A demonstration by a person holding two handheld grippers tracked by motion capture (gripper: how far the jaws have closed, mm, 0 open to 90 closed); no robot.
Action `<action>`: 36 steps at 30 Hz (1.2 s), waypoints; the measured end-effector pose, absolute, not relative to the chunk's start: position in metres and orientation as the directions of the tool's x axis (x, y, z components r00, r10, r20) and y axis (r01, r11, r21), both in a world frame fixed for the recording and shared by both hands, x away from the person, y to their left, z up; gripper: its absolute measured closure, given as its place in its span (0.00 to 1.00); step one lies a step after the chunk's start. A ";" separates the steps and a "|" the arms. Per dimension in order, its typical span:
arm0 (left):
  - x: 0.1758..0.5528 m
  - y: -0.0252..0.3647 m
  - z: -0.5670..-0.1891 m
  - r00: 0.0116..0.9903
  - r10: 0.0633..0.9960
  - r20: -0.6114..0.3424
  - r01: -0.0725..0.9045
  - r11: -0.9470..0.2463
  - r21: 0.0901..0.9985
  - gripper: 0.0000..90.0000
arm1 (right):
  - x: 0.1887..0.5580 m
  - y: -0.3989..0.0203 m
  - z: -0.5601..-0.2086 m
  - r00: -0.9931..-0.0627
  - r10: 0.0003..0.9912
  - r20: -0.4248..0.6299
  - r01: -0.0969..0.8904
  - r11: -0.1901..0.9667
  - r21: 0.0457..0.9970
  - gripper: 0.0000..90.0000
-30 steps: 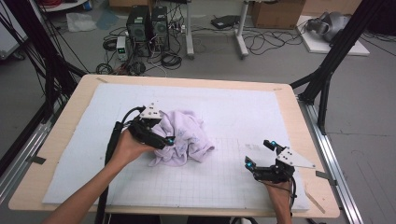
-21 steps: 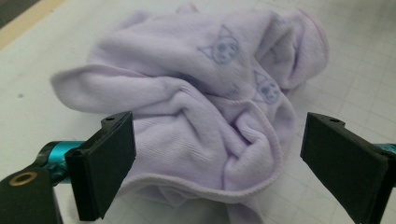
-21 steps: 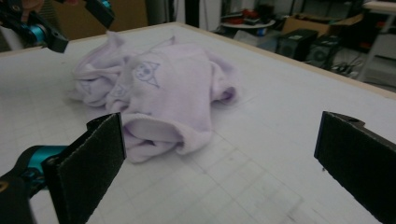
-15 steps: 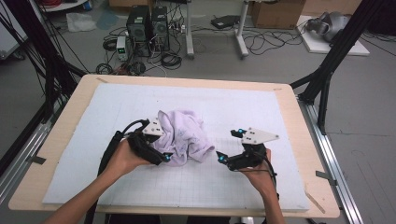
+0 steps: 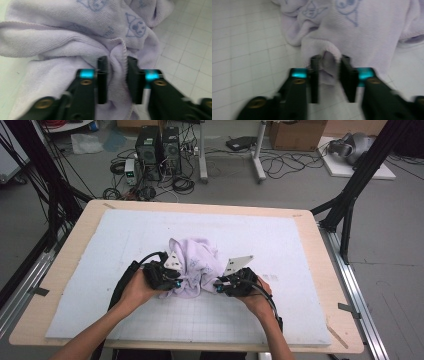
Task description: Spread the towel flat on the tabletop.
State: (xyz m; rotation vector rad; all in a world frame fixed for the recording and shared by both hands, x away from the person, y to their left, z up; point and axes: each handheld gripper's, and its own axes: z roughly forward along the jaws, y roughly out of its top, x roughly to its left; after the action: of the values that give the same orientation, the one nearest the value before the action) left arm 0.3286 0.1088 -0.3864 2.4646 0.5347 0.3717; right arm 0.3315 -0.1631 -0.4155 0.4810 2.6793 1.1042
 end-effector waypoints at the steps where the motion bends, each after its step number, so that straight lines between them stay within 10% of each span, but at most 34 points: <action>1: 0.329 0.111 -0.386 0.878 0.460 0.133 0.296 -0.741 0.603 0.91 | 0.332 -0.164 -0.414 -0.923 0.378 -0.067 0.219 0.662 0.717 0.92; 26: 0.357 0.242 -0.350 0.657 0.754 -0.004 0.494 -0.427 0.758 0.95 | 0.350 -0.262 -0.345 -0.773 0.633 -0.029 0.328 0.438 0.837 0.96; 36: 0.386 0.238 -0.349 0.627 0.779 0.002 0.490 -0.397 0.777 0.95 | 0.375 -0.252 -0.341 -0.691 0.720 -0.057 0.345 0.398 0.850 0.96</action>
State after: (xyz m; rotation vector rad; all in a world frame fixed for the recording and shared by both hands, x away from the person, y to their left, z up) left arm 0.3857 0.2385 -0.3485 2.0726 0.9907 0.4751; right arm 0.3753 -0.2518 -0.3405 0.9143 2.2420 1.2178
